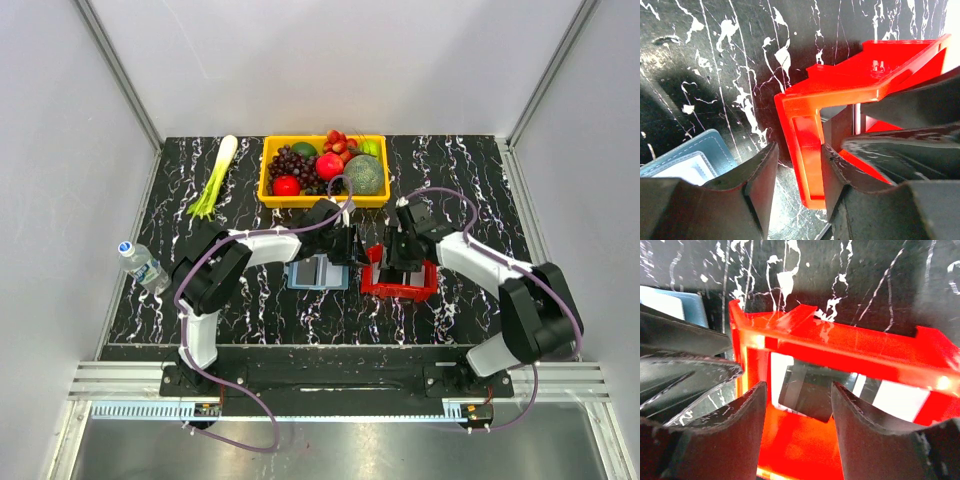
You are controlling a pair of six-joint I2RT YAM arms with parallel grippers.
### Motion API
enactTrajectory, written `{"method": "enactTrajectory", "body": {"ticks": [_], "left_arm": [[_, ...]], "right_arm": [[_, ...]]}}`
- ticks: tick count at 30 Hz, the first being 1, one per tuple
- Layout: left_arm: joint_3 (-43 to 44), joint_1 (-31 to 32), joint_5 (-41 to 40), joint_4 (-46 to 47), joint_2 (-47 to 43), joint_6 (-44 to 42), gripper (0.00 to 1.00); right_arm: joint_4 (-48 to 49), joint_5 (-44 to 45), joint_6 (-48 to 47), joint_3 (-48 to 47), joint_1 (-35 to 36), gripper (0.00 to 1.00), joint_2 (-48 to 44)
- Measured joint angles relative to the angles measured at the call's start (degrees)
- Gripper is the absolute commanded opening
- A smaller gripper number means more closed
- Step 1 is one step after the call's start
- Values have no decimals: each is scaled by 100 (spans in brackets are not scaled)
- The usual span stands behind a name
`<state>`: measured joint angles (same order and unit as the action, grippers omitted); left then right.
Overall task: Put the credit cards into the card holder
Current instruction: Pick up the credit card from the storage box.
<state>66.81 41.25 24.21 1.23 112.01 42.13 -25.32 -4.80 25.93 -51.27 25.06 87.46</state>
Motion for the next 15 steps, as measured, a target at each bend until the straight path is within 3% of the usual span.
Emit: {"method": "enactTrajectory", "body": {"ticks": [6, 11, 15], "left_arm": [[-262, 0, 2, 197, -120, 37, 42], [-520, 9, 4, 203, -214, 35, 42], [-675, 66, 116, 348, -247, 31, 42]], "right_arm": [[-225, 468, 76, 2, -229, 62, -686], [-452, 634, 240, 17, -544, 63, -455], [-442, 645, 201, 15, -612, 69, -96]]}}
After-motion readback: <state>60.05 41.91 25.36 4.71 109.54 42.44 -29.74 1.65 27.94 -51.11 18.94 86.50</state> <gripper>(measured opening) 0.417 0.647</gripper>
